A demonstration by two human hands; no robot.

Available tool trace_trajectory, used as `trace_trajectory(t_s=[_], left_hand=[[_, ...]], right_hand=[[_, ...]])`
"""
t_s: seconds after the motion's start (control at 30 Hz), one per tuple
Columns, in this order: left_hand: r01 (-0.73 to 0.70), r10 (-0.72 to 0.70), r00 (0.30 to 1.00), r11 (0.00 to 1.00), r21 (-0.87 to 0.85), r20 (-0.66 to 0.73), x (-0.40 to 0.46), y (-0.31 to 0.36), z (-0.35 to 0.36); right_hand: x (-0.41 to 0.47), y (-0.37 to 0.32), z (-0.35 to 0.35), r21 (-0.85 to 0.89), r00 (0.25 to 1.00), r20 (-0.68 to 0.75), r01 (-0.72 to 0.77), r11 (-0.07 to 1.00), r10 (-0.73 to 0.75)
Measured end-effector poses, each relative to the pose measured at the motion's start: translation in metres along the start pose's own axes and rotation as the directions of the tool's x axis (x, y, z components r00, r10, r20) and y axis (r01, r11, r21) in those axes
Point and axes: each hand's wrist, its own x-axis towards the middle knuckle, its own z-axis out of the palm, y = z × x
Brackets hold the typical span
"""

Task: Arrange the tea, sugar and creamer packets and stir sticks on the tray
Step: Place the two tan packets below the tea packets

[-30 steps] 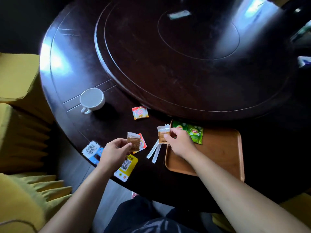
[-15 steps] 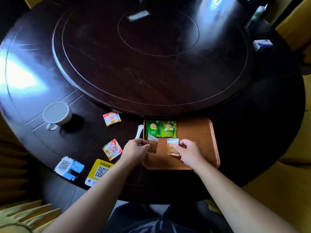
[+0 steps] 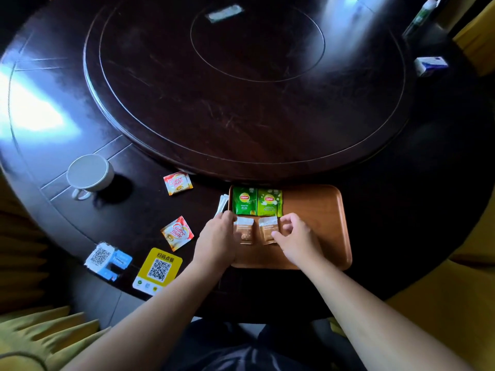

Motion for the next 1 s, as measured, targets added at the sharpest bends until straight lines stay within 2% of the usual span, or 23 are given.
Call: trace_trajectory(t_s=[0.03, 0.1, 0.2, 0.3, 0.37, 0.57, 0.7, 0.77, 0.93, 1.0], left_hand=[[-0.144, 0.144, 0.990, 0.989, 0.042, -0.005, -0.002, -0.001, 0.002], [-0.397, 0.394, 0.918, 0.909, 0.127, 0.053, -0.004, -0.003, 0.007], [-0.527, 0.499, 0.849, 0.823, 0.212, 0.174, -0.003, -0.003, 0.013], [-0.611, 0.574, 0.792, 0.736, 0.291, 0.208, -0.004, 0.000, 0.015], [-0.617, 0.585, 0.787, 0.736, 0.278, 0.196, -0.004, 0.000, 0.016], [-0.551, 0.523, 0.834, 0.805, 0.219, 0.178, -0.002, 0.002, 0.019], [-0.603, 0.590, 0.797, 0.766, 0.222, 0.129, -0.001, 0.005, 0.016], [-0.599, 0.589, 0.799, 0.769, 0.223, 0.117, -0.001, 0.006, 0.016], [-0.514, 0.487, 0.856, 0.838, 0.183, 0.175, 0.000, -0.002, 0.023], [-0.484, 0.465, 0.873, 0.862, 0.152, 0.148, 0.000, -0.004, 0.021]], right_hand=[[-0.002, 0.001, -0.001, -0.066, 0.999, -0.017, 0.050, 0.997, -0.051], [-0.005, 0.004, -0.001, -0.181, 0.974, -0.007, 0.223, 0.958, -0.228], [-0.009, 0.006, -0.001, -0.286, 0.892, 0.111, 0.451, 0.845, -0.438], [-0.011, 0.005, -0.001, -0.346, 0.860, 0.161, 0.508, 0.789, -0.483], [-0.011, 0.004, 0.001, -0.384, 0.860, 0.172, 0.508, 0.771, -0.481], [-0.011, -0.001, 0.004, -0.404, 0.874, 0.161, 0.482, 0.778, -0.458], [-0.010, -0.002, 0.003, -0.390, 0.885, 0.155, 0.464, 0.795, -0.440], [-0.010, -0.003, 0.002, -0.390, 0.887, 0.160, 0.461, 0.797, -0.434], [-0.011, -0.004, 0.001, -0.392, 0.887, 0.164, 0.460, 0.796, -0.432], [-0.012, -0.006, 0.000, -0.387, 0.891, 0.170, 0.452, 0.803, -0.420]])
